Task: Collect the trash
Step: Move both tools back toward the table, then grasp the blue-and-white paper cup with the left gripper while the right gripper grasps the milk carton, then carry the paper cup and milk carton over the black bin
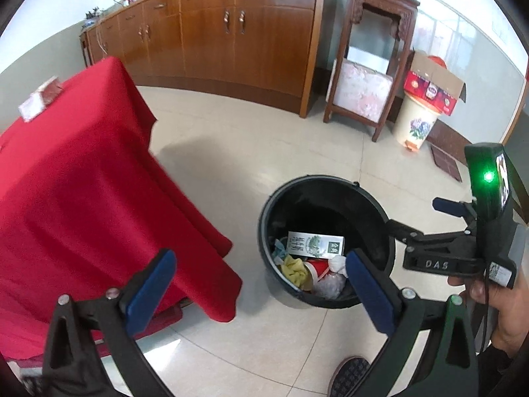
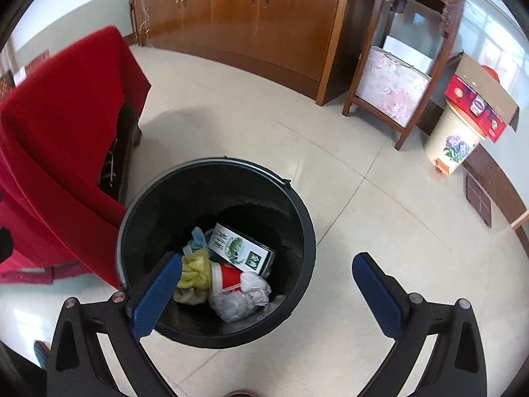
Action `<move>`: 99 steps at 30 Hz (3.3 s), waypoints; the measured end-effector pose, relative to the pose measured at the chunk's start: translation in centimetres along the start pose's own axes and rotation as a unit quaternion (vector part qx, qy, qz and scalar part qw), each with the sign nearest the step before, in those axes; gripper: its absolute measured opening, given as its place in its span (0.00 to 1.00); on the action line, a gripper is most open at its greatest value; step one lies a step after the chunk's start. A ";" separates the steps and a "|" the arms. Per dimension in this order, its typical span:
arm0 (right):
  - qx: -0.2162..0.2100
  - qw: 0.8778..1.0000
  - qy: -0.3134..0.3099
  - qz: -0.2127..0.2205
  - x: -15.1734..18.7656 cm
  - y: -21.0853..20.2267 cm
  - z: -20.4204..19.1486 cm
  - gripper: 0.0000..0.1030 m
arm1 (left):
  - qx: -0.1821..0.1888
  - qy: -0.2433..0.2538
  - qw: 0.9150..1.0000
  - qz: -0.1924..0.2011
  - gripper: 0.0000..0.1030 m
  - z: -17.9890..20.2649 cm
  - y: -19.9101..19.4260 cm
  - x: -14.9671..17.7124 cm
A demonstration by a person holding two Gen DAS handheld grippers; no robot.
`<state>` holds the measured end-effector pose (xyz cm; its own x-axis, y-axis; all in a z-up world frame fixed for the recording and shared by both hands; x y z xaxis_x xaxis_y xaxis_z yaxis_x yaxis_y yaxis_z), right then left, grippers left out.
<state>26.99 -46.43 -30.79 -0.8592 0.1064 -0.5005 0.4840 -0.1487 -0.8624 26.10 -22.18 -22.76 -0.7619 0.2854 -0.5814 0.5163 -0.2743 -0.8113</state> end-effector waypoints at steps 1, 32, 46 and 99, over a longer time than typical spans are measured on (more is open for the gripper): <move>0.000 1.000 0.004 0.009 -0.2 -0.9 -0.2 1.00 | 0.000 -0.002 1.000 0.006 1.00 -0.3 -0.7 0.0; -0.183 0.959 -0.158 0.150 -12.0 -19.1 -32.4 1.00 | -0.234 -0.173 0.943 0.164 1.00 -27.2 -19.3 0.8; -0.191 0.949 -0.229 0.101 -22.0 -11.7 -46.1 0.79 | -0.251 -0.196 0.938 0.137 0.96 -38.3 -14.0 -4.6; -0.173 0.962 -0.180 0.106 -18.4 -14.7 -35.0 0.52 | -0.161 -0.172 0.965 0.117 0.58 -26.9 -14.6 -6.4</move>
<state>41.56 -11.84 -11.59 -0.7066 -0.2471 -0.6631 0.6277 0.2139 -0.7485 33.91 4.71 -8.86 -0.6653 -0.0875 -0.7414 0.7429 0.0202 -0.6691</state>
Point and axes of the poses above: each gripper's, at about its wrist camera, not at the fingertips, and y roughly the way its jaws point, z to its right, x to its underside, the point moved 8 cm from there along y, roughly the way its jaws point, and after that the axes turned 5 degrees about -z, right-handed, at the moved point
